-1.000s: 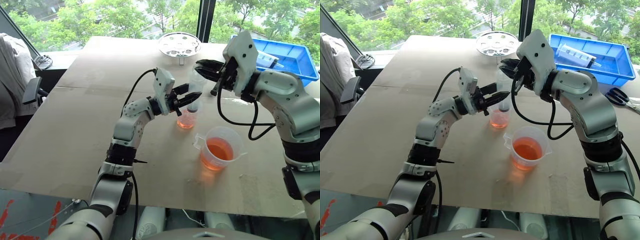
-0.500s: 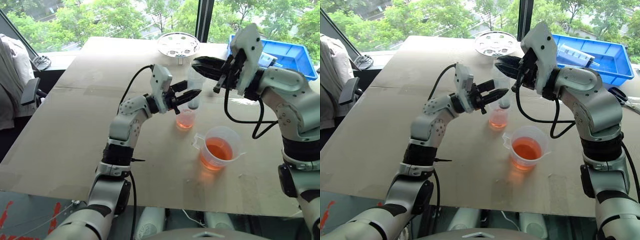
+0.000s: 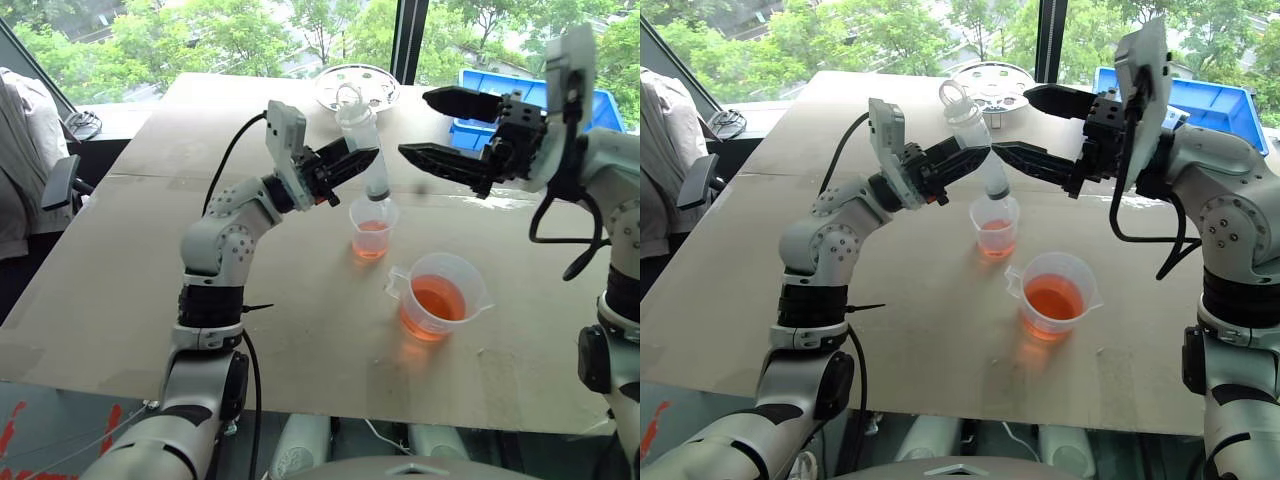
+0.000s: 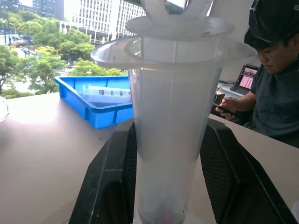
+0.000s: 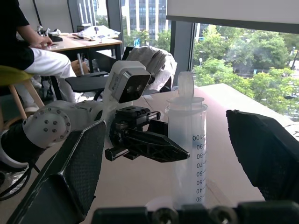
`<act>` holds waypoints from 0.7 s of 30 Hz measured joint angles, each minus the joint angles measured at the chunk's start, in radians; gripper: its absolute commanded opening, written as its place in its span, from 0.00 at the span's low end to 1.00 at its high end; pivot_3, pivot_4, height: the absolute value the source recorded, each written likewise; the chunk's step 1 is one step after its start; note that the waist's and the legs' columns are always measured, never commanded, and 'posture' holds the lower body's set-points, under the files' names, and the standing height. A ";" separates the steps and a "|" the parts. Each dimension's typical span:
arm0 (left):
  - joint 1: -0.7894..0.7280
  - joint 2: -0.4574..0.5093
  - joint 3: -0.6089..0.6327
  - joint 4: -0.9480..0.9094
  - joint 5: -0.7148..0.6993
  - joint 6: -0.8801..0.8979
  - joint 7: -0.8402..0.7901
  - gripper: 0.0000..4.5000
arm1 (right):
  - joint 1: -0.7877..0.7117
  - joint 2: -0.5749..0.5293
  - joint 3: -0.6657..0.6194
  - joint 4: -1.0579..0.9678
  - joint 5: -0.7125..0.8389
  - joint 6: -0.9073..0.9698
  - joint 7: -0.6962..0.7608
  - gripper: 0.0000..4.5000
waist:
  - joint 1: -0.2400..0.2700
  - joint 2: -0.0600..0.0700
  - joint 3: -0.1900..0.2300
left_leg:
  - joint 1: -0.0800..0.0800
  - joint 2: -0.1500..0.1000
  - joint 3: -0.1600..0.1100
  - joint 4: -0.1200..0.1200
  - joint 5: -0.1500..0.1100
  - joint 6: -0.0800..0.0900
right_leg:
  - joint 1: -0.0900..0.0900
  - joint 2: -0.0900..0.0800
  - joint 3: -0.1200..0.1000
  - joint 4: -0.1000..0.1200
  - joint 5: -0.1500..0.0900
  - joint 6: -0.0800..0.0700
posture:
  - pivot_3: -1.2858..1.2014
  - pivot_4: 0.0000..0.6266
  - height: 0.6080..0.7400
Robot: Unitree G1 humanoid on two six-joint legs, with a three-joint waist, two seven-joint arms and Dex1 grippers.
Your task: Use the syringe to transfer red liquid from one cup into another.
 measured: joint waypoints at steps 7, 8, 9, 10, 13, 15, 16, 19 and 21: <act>-0.203 0.155 0.151 0.017 -0.213 0.498 0.191 0.31 | 0.284 -0.152 -0.084 -0.099 0.012 -0.116 0.145 0.99 | -0.004 -0.004 0.003 | 0.000 0.000 -0.003 0.000 0.000 0.000 | 0.000 0.003 -0.003 0.001 0.000 0.001 | 0.52 0.24 1.00; -0.249 0.195 0.188 0.053 -0.240 0.585 0.210 0.31 | 0.329 -0.164 -0.104 -0.114 0.012 -0.141 0.169 0.99 | -0.007 -0.004 0.003 | 0.000 0.000 -0.003 0.000 0.000 0.000 | 0.000 0.003 -0.003 0.001 0.000 0.001 | 0.52 0.24 1.00; -0.294 0.237 0.229 0.097 -0.258 0.667 0.234 0.31 | 0.380 -0.177 -0.131 -0.129 0.012 -0.167 0.193 0.99 | -0.010 -0.004 0.003 | 0.000 0.000 -0.002 0.000 0.000 0.000 | 0.000 0.003 -0.002 0.001 0.000 0.001 | 0.52 0.24 1.00; -0.326 0.289 0.274 0.134 -0.267 0.741 0.261 0.31 | 0.429 -0.188 -0.161 -0.139 0.013 -0.190 0.214 0.99 | -0.016 -0.004 0.003 | 0.001 0.000 -0.002 0.000 0.000 0.000 | 0.000 0.003 -0.001 0.001 -0.001 0.001 | 0.52 0.24 1.00; -0.325 0.370 0.308 0.163 -0.270 0.857 0.286 0.31 | 0.499 -0.206 -0.207 -0.149 0.017 -0.229 0.242 0.99 | -0.021 -0.004 0.003 | 0.002 0.000 -0.002 0.000 0.000 0.000 | 0.000 0.003 -0.001 0.002 -0.001 0.001 | 0.52 0.24 1.00; -0.296 0.459 0.281 0.166 -0.271 0.944 0.284 0.31 | 0.560 -0.211 -0.230 -0.168 0.016 -0.263 0.262 0.99 | -0.023 -0.004 0.003 | 0.002 0.000 -0.002 0.000 0.000 -0.001 | 0.000 0.003 -0.001 0.002 -0.001 0.001 | 0.52 0.24 1.00; -0.267 0.551 0.229 0.170 -0.299 0.972 0.267 0.31 | 0.594 -0.212 -0.245 -0.179 0.018 -0.274 0.272 0.99 | -0.025 -0.005 0.004 | 0.002 0.001 -0.002 0.000 0.000 -0.001 | 0.000 0.003 0.000 0.002 -0.001 0.001 | 0.52 0.24 1.00; -0.183 0.756 0.090 0.183 -0.369 0.995 0.190 0.31 | 0.660 -0.230 -0.287 -0.191 0.029 -0.283 0.279 0.99 | -0.028 -0.004 0.004 | 0.003 0.000 0.000 -0.003 0.000 -0.001 | 0.000 -0.001 0.002 0.002 -0.001 0.001 | 0.52 0.24 1.00; -0.120 0.815 0.028 0.195 -0.357 0.997 0.149 0.31 | 0.713 -0.237 -0.316 -0.196 0.035 -0.287 0.285 0.99 | -0.018 -0.004 0.004 | 0.004 0.000 0.000 -0.003 0.000 -0.001 | 0.000 -0.003 0.002 0.002 -0.001 0.001 | 0.52 0.24 1.00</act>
